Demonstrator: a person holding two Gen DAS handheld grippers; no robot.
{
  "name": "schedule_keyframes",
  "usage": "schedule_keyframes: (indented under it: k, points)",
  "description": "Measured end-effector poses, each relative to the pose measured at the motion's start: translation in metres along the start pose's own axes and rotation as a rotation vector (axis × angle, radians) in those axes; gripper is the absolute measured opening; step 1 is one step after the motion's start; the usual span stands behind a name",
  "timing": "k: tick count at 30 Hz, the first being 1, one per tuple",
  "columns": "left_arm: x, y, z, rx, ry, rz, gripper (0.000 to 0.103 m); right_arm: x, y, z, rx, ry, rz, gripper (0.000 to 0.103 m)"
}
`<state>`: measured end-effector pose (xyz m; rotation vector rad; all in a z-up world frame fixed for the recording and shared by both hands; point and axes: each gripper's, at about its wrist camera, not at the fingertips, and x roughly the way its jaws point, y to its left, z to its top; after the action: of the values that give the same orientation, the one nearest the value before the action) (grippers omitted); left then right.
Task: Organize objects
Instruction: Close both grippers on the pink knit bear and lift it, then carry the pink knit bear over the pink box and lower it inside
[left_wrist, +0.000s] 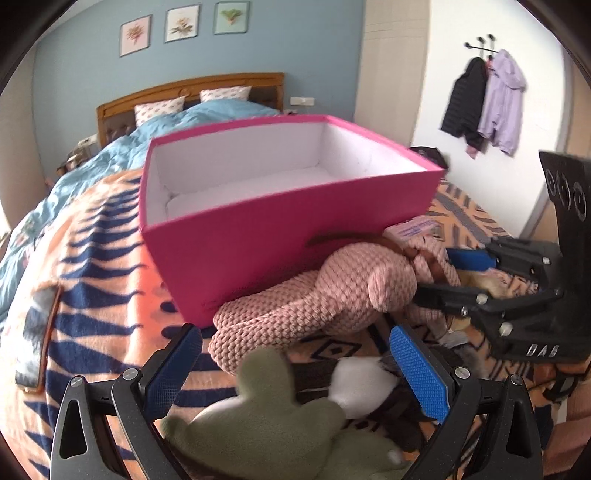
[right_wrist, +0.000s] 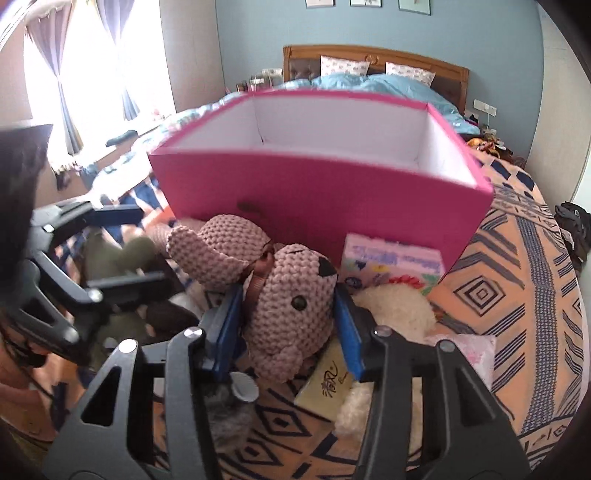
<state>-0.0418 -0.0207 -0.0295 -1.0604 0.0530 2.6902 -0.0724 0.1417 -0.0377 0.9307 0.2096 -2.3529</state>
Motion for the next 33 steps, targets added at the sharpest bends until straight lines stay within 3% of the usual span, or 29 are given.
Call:
schedule_keyframes:
  k: [5, 9, 12, 14, 23, 33]
  points:
    - [-0.018, -0.010, 0.010, 0.060, -0.049, -0.050, 0.101, -0.027, 0.001, 0.015, -0.004, -0.065, 0.044, 0.051]
    - [-0.030, -0.008, 0.024, 0.051, -0.089, -0.108, 0.086, -0.042, 0.005, 0.030, -0.031, -0.116, 0.048, 0.051]
    - [-0.035, -0.005, 0.038, 0.036, -0.107, -0.124, 0.068, -0.049, 0.009, 0.041, -0.049, -0.146, 0.045, 0.051]
    - [-0.037, 0.000, 0.048, 0.026, -0.112, -0.124, 0.063, -0.051, 0.008, 0.047, -0.055, -0.161, 0.044, 0.051]
    - [-0.033, 0.013, 0.098, 0.029, -0.149, -0.085, 0.060, -0.042, -0.001, 0.092, -0.068, -0.212, 0.076, 0.051]
    - [0.000, 0.043, 0.129, -0.036, -0.123, -0.064, 0.060, -0.006, -0.004, 0.132, -0.147, -0.214, 0.036, 0.051]
